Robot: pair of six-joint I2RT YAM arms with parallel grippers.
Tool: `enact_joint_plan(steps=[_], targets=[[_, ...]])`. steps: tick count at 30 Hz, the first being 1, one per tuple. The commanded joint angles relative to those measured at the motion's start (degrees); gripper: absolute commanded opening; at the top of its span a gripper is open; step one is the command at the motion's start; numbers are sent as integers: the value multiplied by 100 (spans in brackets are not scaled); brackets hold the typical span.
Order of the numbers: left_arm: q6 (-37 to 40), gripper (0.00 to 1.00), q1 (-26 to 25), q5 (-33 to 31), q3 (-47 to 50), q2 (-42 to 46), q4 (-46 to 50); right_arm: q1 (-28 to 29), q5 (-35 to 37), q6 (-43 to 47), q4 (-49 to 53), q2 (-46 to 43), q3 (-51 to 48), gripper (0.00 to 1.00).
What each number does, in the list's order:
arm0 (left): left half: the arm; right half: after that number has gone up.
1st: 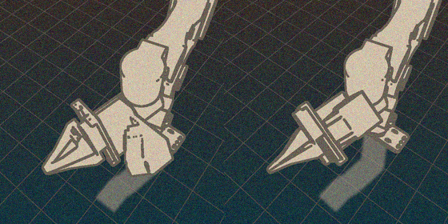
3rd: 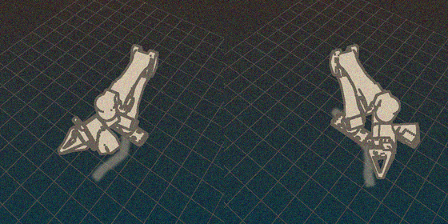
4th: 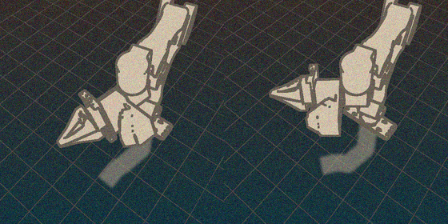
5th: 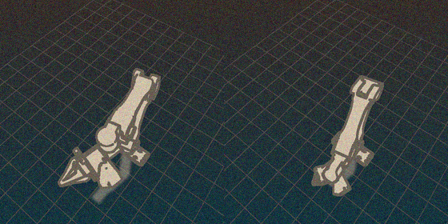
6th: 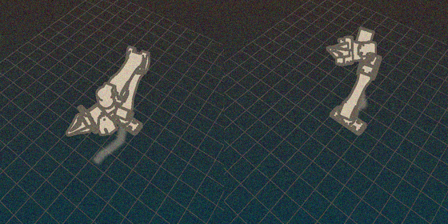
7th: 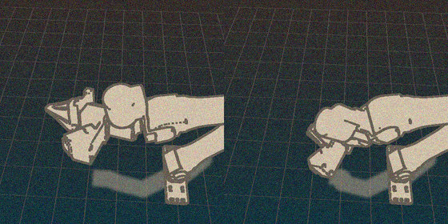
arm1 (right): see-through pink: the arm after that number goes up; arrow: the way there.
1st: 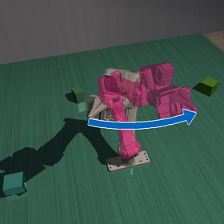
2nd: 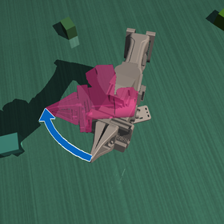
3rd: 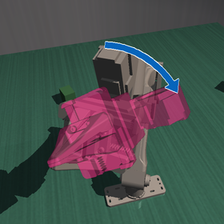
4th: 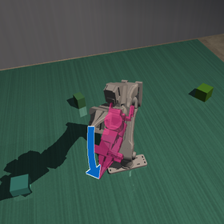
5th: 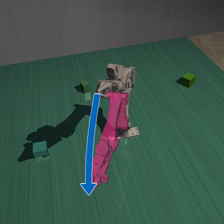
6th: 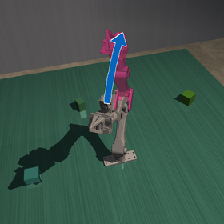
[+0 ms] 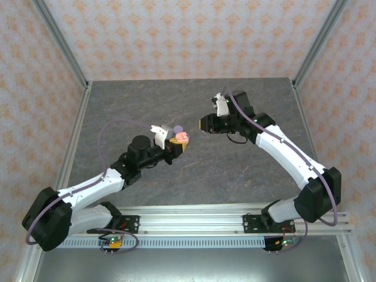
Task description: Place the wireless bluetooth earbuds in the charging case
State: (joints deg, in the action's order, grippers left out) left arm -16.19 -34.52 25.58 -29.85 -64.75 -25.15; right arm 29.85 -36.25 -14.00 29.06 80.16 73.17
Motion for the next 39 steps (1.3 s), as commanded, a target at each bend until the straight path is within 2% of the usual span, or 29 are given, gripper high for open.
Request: enact_joint_plan(steps=[1,21,39], targets=[[231,0,-54,157,-294,-70,-251,157,74,-23,32,-211,356,22],[182,0,-235,446,-992,-526,-149,719,338,167,396,-99,1020,24],[-189,0,-230,663,-1293,-763,-296,755,675,333,391,-108,945,24]])
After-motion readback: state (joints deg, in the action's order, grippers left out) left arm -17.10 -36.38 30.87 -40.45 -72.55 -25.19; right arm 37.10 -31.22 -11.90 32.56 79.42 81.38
